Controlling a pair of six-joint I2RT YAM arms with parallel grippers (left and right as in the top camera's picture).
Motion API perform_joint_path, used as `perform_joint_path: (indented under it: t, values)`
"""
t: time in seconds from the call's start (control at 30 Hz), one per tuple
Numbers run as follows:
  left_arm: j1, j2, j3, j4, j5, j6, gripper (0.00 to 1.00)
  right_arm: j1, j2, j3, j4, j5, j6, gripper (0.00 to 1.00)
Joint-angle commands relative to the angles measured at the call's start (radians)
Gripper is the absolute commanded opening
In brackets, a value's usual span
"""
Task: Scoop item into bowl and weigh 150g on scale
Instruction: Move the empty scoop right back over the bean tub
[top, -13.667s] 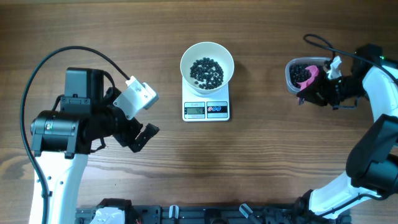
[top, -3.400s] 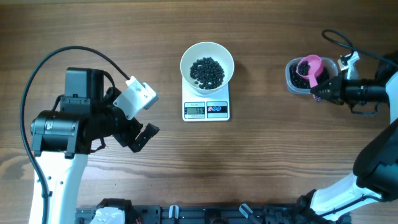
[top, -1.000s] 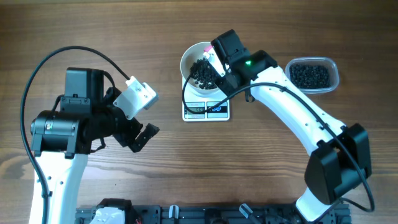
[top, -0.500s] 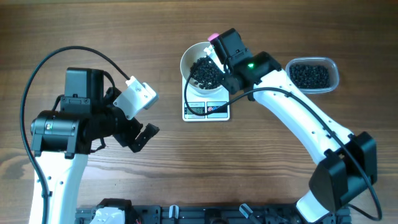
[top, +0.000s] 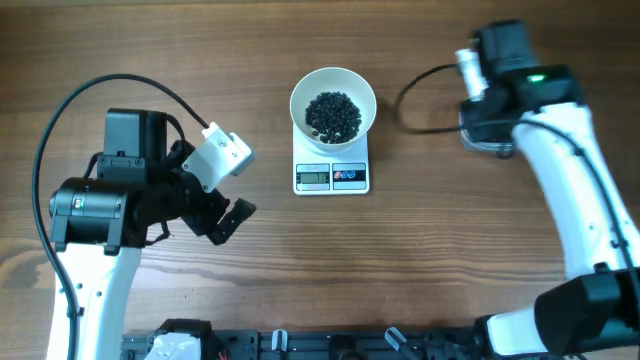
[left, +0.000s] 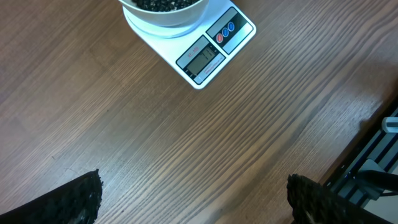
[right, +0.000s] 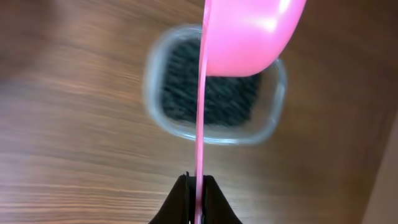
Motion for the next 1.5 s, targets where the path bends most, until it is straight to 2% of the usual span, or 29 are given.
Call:
perform_joint_path:
  t: [0.0,0.13,0.47,1.07,1.2,1.47]
  values:
    - [0.008,-0.01,0.006,0.0,0.023,-0.003,1.0,-0.091,-0.001,0.012,-0.025,-0.053,0.01,0.04]
    - [0.008,-0.01,0.006,0.0,0.023,-0.002,1.0,-0.138,0.003,0.002,-0.04,-0.05,0.01,0.04]
    - [0.008,-0.01,0.006,0.0,0.023,-0.002,1.0,-0.143,0.017,-0.045,-0.053,-0.041,0.022,0.04]
    - [0.008,-0.01,0.006,0.0,0.023,-0.003,1.0,-0.167,0.224,-0.045,-0.067,0.13,0.037,0.04]
    - [0.008,-0.01,0.006,0.0,0.023,-0.002,1.0,-0.167,0.248,-0.045,-0.064,0.125,0.033,0.04]
    - [0.008,-0.01,0.006,0.0,0.023,-0.003,1.0,-0.166,0.306,-0.035,-0.065,-0.057,-0.015,0.04]
